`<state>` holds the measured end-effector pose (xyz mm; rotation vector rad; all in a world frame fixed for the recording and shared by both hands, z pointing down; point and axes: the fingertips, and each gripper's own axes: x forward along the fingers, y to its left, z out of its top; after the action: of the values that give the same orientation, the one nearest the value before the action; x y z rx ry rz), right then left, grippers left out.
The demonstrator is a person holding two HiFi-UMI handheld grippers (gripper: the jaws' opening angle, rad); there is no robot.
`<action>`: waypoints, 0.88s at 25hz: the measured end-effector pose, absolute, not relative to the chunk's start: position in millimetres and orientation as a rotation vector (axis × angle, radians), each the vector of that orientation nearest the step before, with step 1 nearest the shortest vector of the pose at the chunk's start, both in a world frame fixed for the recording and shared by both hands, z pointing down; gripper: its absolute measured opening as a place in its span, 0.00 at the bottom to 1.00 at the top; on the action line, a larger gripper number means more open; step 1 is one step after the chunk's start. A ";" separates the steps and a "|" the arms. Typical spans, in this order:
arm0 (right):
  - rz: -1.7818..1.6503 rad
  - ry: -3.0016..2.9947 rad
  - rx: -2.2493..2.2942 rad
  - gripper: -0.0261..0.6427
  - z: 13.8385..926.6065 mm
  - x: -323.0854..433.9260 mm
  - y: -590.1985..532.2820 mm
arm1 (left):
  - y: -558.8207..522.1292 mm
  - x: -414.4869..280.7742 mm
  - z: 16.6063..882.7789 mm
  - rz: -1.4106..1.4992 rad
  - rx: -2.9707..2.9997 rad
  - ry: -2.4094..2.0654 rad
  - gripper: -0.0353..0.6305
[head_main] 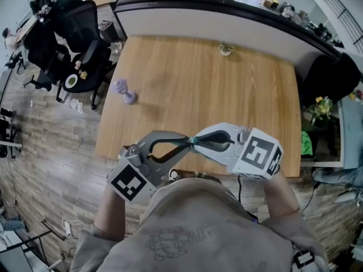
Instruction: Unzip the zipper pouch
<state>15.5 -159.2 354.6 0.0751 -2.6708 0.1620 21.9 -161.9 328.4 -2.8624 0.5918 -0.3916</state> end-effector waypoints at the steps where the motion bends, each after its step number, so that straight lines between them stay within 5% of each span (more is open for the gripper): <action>1: 0.144 -2.650 0.075 0.09 356.9 15.2 -158.4 | -160.9 22.0 332.9 -0.438 -2.850 0.576 0.12; 5: 0.091 -2.613 0.095 0.09 362.0 13.7 -157.9 | -158.0 18.6 347.8 -0.581 -2.824 0.537 0.12; 12: 0.417 -2.841 0.079 0.09 333.6 19.3 -169.2 | -168.3 -1.6 323.8 -0.175 -3.085 0.782 0.08; 22: 0.510 -2.892 0.146 0.09 331.8 36.0 -181.7 | -177.8 -27.8 337.6 -0.188 -3.114 0.918 0.06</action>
<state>36.0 -181.7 331.8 0.1460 -2.8917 0.5101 -27.8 -177.8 337.6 -3.1143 0.9176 -0.1877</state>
